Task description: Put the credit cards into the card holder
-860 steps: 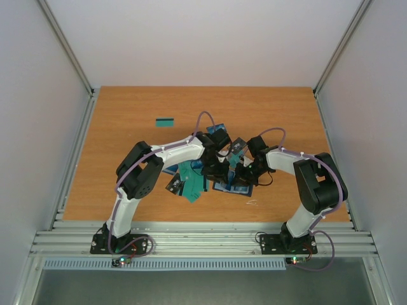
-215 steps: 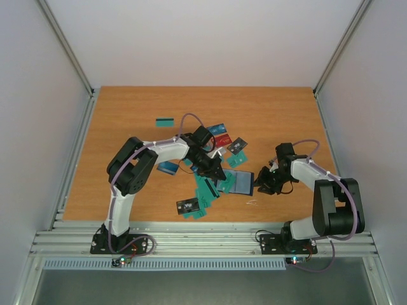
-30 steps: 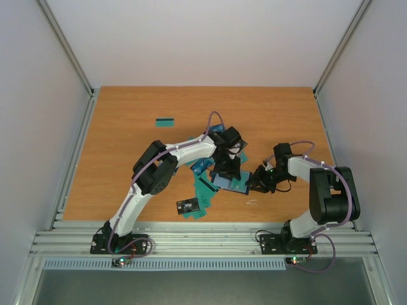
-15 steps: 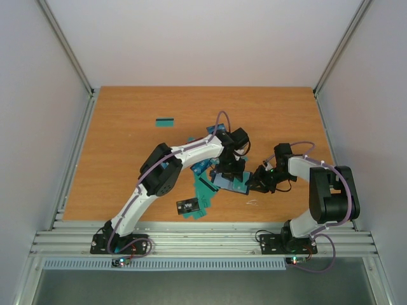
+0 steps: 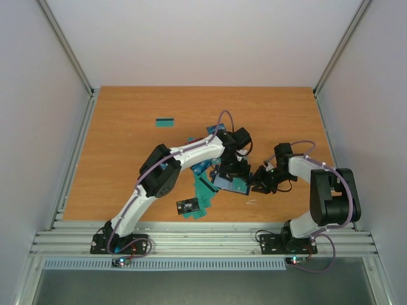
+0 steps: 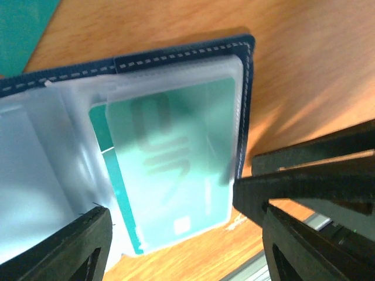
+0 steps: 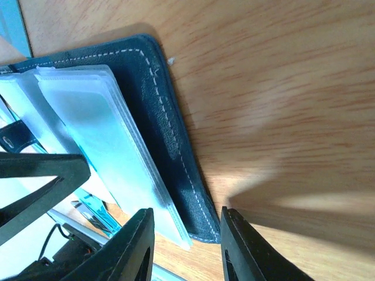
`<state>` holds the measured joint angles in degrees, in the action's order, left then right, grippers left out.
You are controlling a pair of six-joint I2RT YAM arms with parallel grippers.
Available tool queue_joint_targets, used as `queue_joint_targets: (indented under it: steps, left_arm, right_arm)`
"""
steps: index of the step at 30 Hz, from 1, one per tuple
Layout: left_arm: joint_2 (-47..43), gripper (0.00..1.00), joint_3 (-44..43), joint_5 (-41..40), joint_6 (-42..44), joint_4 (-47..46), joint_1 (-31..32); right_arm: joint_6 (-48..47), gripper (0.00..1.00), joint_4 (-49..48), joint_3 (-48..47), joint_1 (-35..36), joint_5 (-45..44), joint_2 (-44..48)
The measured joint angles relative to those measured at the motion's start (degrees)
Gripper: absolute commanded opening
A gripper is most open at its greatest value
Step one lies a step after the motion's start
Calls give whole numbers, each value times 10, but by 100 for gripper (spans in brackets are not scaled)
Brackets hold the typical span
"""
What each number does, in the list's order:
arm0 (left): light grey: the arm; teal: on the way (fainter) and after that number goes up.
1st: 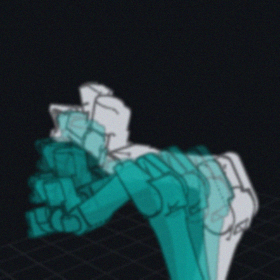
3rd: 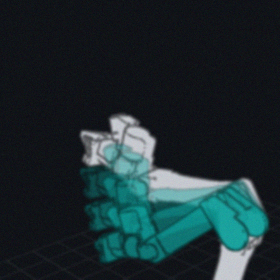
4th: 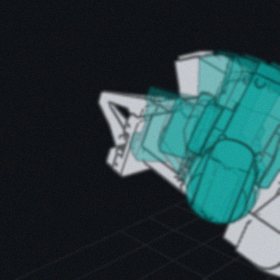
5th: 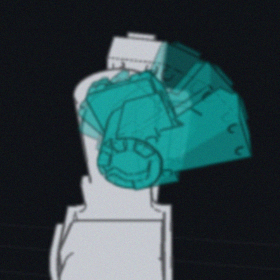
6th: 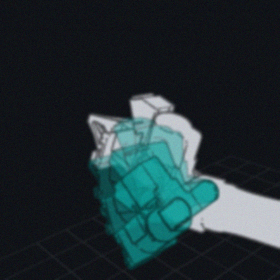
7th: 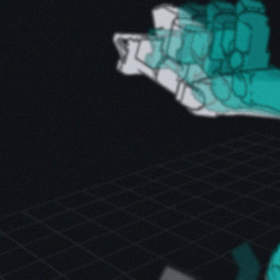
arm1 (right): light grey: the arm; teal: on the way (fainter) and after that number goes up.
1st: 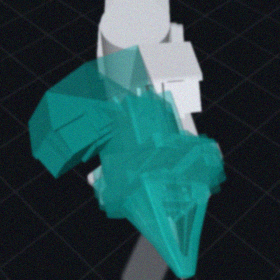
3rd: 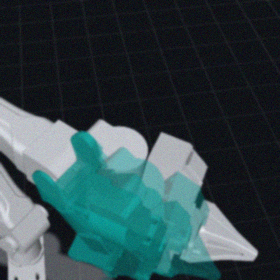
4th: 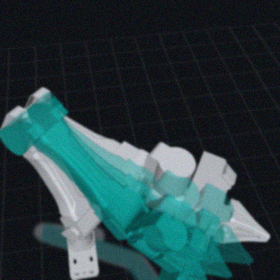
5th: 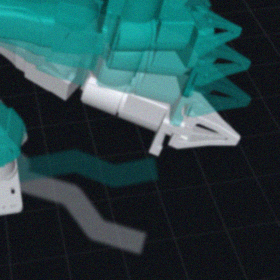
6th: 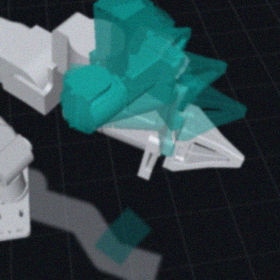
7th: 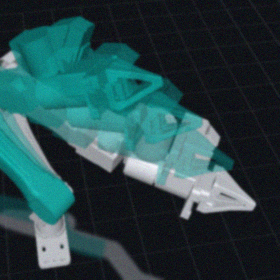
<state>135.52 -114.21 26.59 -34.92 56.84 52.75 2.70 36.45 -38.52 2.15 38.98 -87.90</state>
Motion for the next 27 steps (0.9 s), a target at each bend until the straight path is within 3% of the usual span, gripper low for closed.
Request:
queue_joint_targets:
  steps: [4,6,15,21,27]
  left_arm:
    - [-22,94,9,-5,16,8,3]
    - [-37,99,13,-9,23,14,3]
    - [-141,98,85,-84,80,31,6]
    - [-275,92,243,-160,111,34,-6]
    - [-402,84,413,-193,113,32,-28]
  right_arm:
    - [-1,36,9,-4,0,-9,11]
    - [-2,37,17,-7,0,-14,19]
    - [-7,40,69,-39,0,-39,82]
    - [-22,42,108,-49,18,-45,135]
    - [-2,43,109,-57,127,-46,174]
